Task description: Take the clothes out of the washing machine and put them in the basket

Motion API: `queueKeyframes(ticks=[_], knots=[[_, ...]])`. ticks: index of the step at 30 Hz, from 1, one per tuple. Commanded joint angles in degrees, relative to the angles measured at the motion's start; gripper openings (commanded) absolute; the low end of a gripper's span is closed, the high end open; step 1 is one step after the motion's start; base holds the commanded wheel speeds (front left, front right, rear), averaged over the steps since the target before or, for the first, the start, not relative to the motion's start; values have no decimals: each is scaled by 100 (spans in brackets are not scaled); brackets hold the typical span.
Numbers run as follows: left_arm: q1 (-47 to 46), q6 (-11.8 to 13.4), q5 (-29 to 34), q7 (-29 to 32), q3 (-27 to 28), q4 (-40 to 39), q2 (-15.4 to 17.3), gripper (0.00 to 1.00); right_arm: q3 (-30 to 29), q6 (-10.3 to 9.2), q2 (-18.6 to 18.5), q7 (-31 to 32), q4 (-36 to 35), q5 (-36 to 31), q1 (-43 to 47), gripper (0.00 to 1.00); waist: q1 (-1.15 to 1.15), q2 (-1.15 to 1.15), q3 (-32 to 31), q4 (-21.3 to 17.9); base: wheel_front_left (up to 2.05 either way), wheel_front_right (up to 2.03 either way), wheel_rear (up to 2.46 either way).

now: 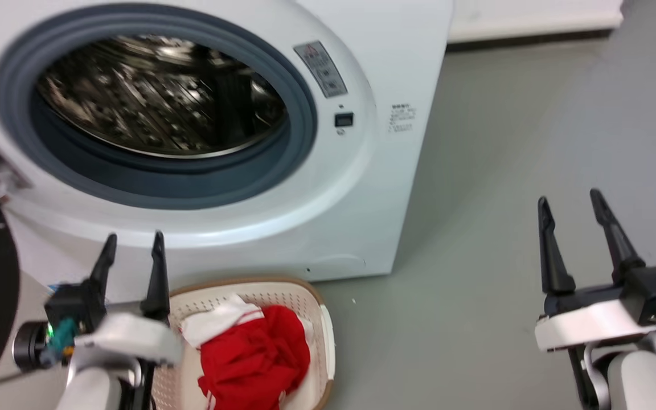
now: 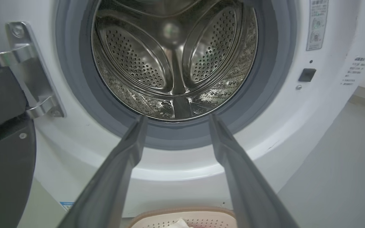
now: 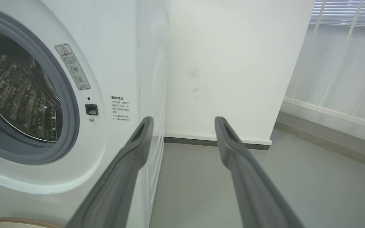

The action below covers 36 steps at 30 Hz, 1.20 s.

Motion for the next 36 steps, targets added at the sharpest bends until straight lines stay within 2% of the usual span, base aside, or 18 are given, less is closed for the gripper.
queueKeyframes(ticks=[1, 5, 16, 26, 36], knots=[[197, 27, 189, -11, 30, -126, -47, 100, 17, -8, 4, -12, 25, 2, 128, 100, 1, 0, -287, 178, 0, 0, 0], [750, 116, 649, -11, 80, -573, -229, 100, 16, -8, 4, -13, 48, 10, 344, 100, 1, 0, -496, 209, 0, 0, 0], [1627, 129, 1002, -12, 518, -1051, -839, 100, 34, -8, 5, -13, 97, 18, 666, 100, 1, 0, -722, 50, 0, 0, 0], [1672, -21, 1233, -12, 820, -1234, -1085, 100, 7, -8, 5, -13, 121, 52, 688, 100, 1, 0, -743, -1, 0, 0, 0], [1661, -166, 1356, -12, 1050, -1287, -1161, 100, 16, -8, 5, -13, 130, 106, 678, 100, 1, 0, -732, -18, 0, 0, 0]])
